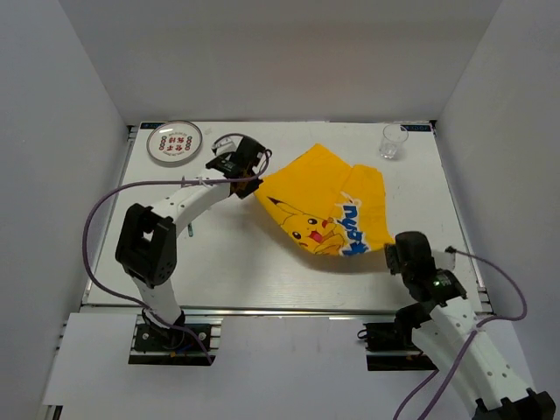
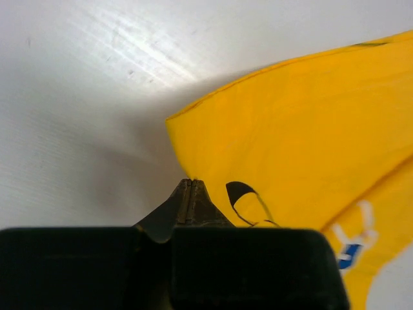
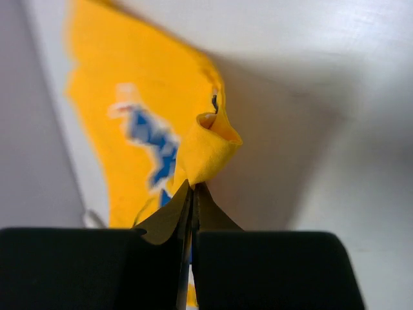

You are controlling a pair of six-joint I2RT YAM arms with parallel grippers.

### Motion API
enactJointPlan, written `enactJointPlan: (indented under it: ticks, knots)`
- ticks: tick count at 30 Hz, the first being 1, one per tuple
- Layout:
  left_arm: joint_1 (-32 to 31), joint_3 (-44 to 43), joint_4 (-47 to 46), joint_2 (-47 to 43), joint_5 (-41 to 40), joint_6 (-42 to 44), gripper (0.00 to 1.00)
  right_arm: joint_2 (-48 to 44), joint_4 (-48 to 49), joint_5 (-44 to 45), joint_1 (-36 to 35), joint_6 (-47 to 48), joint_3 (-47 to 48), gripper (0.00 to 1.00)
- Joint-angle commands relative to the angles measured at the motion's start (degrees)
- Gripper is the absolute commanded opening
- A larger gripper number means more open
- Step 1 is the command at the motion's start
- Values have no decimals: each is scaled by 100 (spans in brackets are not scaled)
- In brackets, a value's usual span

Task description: Set the dinner table for one person

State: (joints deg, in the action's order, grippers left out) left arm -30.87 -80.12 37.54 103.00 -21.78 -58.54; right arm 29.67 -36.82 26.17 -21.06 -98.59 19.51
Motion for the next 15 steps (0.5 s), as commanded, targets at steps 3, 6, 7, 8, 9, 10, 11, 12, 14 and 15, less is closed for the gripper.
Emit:
enactJointPlan:
  ticks: [3,6,7,8,9,10,11,12,14,15]
  knots:
    - [-42,-891,482,-1360,-818,27,0,380,-70,1442,14,1823,2545,0]
    - [-42,-997,465,-2203,-1038,105,0,645,-273,1715,-3,3017,4031,0]
    - [-94,-1006,413,-2423,-1100,141,0,732,-256,1629,14,3325,4374,0]
    - [-94,-1023,273,-2616,-1135,185,0,933,-517,1549,14,3615,4725,0]
    - [-94,-1032,184,-2958,-1075,342,0,1031,-606,1418,-3,3749,5303,0]
    - [-94,-1032,123,-3092,-1004,361,0,1102,-599,1260,23,3907,5483,0]
    - [-94,-1024,9,-3197,-917,396,0,1172,-555,1024,6,3995,5598,0]
    - [-94,-1032,-10,-3338,-724,440,0,1190,-494,900,5,4153,5730,0]
    - [-94,-1093,25,-3418,-591,432,0,1216,-475,671,5,4260,5836,0]
    - [-94,-1111,25,-3479,-521,440,0,1208,-441,618,14,4330,5880,0]
